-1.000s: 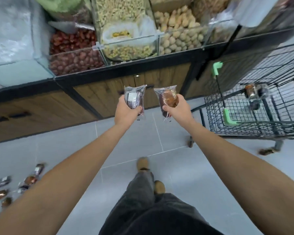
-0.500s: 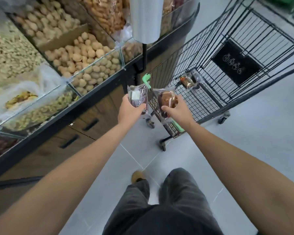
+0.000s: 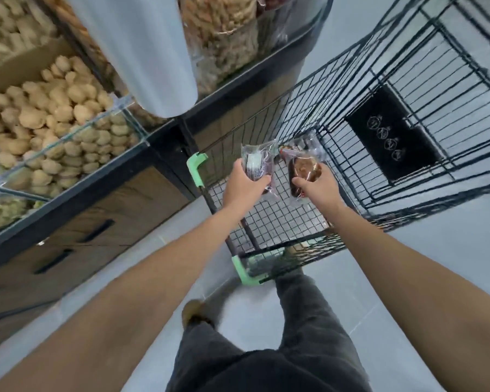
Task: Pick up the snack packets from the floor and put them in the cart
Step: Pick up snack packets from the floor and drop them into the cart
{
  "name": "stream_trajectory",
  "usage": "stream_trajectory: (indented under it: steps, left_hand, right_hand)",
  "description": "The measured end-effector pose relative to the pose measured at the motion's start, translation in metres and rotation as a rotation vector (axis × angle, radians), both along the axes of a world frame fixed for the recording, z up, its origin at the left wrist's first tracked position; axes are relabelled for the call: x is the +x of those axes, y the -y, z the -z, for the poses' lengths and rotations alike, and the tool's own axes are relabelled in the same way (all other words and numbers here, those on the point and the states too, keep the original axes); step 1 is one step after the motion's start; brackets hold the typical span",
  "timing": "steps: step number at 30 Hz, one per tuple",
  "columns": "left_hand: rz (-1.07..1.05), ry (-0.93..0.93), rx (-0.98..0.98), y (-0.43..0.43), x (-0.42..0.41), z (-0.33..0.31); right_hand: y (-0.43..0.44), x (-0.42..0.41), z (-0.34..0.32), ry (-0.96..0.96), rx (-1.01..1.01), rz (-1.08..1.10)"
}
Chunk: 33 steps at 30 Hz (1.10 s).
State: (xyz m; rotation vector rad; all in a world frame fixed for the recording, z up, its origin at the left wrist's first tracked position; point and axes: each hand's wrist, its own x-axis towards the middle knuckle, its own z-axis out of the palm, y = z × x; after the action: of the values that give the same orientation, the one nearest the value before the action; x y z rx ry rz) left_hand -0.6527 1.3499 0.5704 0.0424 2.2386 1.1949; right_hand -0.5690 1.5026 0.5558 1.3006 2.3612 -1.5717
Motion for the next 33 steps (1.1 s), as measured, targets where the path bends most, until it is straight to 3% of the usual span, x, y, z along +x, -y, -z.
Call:
stream_trajectory:
  steps: [10, 22, 28, 33]
  left_hand:
    - [-0.376, 0.133, -0.087, -0.119, -0.020, 0.087]
    - [-0.462, 0.308, -0.215, -0.194, -0.045, 0.218]
    - [-0.495, 0.224, -0.279, -0.205, -0.060, 0.266]
    - [-0.548, 0.228, -0.133, -0.207, -0.062, 0.284]
  right_hand:
    - [-0.131, -0.079, 0.084, 0.160, -0.092, -0.241]
    - [-0.196, -0.117, 0.194, 0.178, 0.019, -0.265]
    - [-0.203, -0.133, 0.240, 0.155, 0.105, -0.280]
    - [-0.209, -0.137, 0.261, 0.170, 0.155, -0.259]
